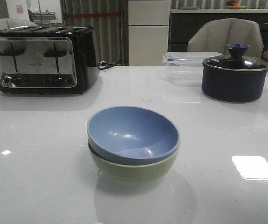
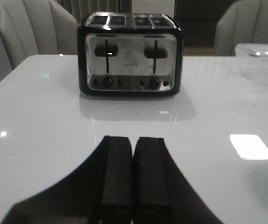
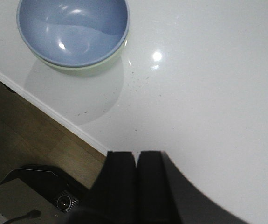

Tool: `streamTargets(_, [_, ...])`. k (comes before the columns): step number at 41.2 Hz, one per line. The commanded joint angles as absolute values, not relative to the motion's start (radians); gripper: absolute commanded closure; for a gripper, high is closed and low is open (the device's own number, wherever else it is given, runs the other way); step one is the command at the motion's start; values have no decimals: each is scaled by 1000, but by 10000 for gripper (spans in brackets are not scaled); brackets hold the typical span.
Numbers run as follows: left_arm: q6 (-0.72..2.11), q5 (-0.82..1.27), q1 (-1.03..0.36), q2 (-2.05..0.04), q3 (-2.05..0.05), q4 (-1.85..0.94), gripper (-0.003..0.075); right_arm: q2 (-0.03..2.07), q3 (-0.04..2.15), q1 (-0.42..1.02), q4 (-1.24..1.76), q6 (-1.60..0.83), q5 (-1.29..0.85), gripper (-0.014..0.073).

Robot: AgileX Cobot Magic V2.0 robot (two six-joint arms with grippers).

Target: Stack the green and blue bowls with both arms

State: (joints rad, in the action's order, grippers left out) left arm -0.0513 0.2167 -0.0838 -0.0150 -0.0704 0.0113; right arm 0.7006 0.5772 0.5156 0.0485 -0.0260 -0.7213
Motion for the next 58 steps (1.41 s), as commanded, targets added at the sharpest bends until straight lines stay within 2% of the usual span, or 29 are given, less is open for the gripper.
streamTargets(1, [-60,48,-45,29,-31,-35,627,697,603,515,40,-25,-663,540])
streamTargets(13, [-58,-13,-68,26,8,6,627,697,603,515,40,-25,-666,540])
streamTargets(58, [-58,-16,-48,24,8,13,627,697,603,515,40,-25,-666,540])
